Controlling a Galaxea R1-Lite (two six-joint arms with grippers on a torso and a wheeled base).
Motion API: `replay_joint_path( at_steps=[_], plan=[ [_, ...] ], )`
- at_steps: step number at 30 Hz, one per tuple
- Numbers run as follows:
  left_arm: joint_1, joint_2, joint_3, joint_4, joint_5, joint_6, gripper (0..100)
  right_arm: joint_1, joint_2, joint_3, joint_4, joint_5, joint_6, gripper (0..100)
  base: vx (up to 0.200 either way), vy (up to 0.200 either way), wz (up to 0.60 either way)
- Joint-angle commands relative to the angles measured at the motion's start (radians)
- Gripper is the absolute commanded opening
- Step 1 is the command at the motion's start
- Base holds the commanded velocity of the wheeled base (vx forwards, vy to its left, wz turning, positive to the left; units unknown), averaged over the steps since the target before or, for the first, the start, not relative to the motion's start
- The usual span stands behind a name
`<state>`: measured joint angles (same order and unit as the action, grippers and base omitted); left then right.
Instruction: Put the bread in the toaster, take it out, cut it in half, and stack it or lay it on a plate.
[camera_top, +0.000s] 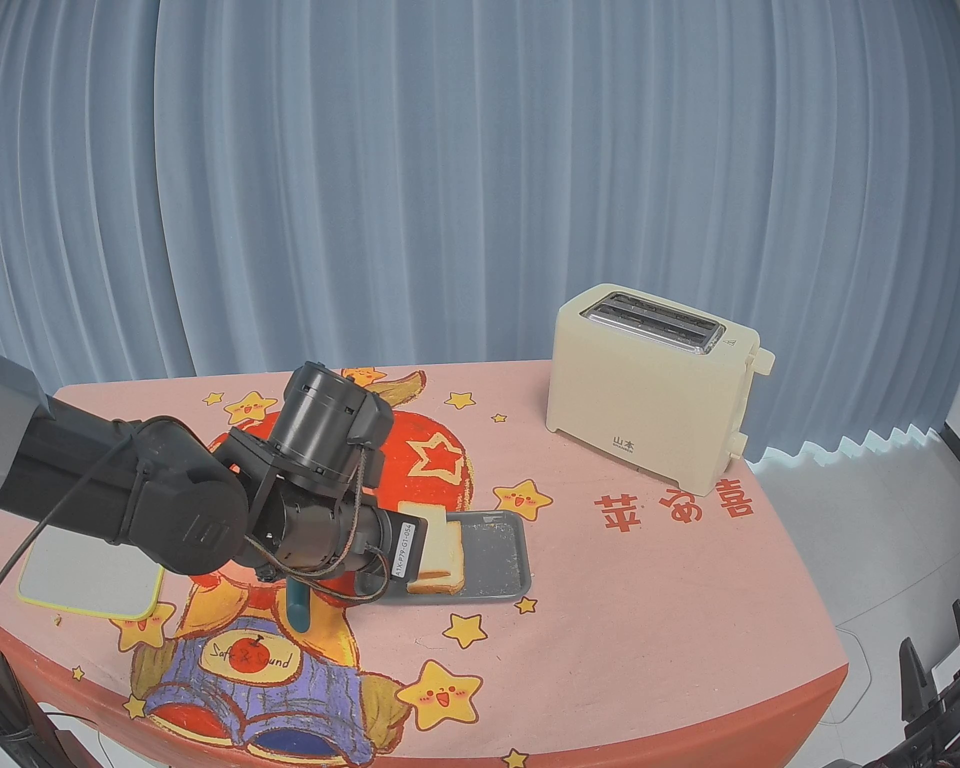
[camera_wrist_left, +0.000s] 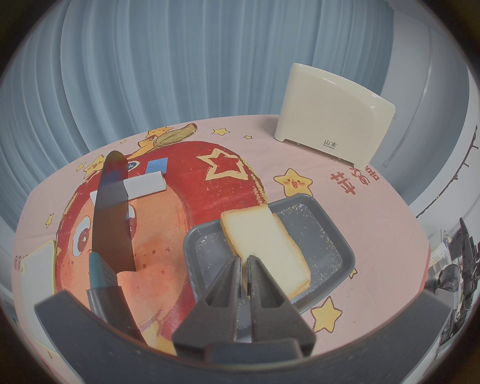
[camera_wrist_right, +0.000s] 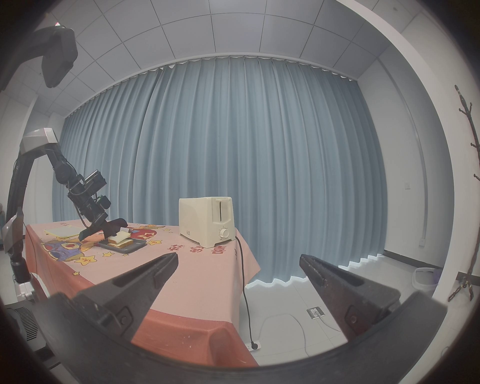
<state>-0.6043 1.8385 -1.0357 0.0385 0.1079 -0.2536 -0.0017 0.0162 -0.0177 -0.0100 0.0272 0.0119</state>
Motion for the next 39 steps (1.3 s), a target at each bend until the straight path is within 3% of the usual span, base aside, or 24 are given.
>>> replay_joint_path(
  at_steps=[1, 8, 9, 26, 39],
  plan=[
    [0.000, -0.001, 0.002, 0.000, 0.000, 0.001, 0, 0.000, -0.016, 0.018, -0.001, 0.000, 0.000, 100, 0.000, 0.000, 0.00],
    [0.003, 0.010, 0.002, 0.000, 0.003, 0.002, 0, 0.000, -0.016, 0.018, -0.001, 0.000, 0.000, 100, 0.000, 0.000, 0.00],
    [0.003, 0.010, 0.003, 0.000, 0.003, 0.002, 100, 0.000, -0.016, 0.018, -0.001, 0.000, 0.000, 100, 0.000, 0.000, 0.00],
    [0.001, 0.008, 0.005, -0.005, 0.001, 0.001, 100, 0.000, -0.016, 0.018, -0.001, 0.000, 0.000, 100, 0.000, 0.000, 0.00],
    [-0.005, -0.001, 0.048, -0.109, -0.002, -0.001, 100, 0.000, -0.016, 0.018, 0.001, 0.000, 0.000, 100, 0.000, 0.000, 0.00]
  ],
)
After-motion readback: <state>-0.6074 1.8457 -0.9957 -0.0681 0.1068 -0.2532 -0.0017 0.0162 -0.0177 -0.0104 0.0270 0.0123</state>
